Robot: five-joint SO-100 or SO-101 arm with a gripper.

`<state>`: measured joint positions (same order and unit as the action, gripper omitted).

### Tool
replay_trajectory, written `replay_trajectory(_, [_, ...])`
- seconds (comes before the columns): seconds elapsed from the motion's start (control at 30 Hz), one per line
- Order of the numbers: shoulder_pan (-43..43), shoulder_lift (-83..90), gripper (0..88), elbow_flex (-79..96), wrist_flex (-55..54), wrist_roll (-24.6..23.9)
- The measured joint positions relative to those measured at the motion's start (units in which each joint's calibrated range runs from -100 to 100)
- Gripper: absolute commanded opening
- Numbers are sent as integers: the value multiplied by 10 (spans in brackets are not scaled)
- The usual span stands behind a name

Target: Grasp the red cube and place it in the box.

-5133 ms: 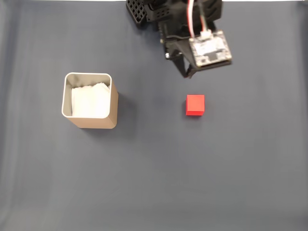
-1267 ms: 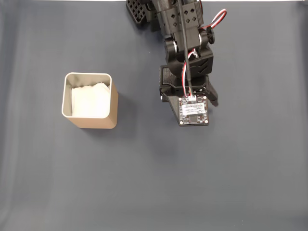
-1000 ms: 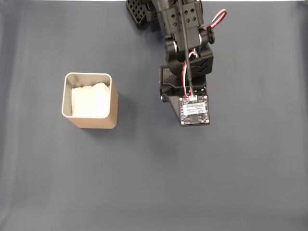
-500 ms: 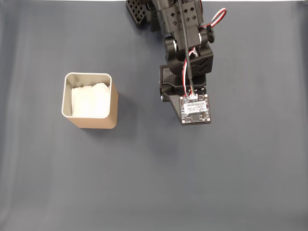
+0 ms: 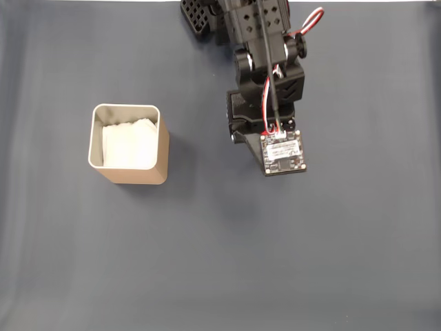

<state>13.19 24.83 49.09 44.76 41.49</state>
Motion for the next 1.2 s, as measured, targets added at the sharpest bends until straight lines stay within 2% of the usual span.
replay_trajectory(0.57, [-75, 40, 11, -196, 211, 33])
replay_trajectory(1.2, [-185, 33, 11, -352, 321, 52])
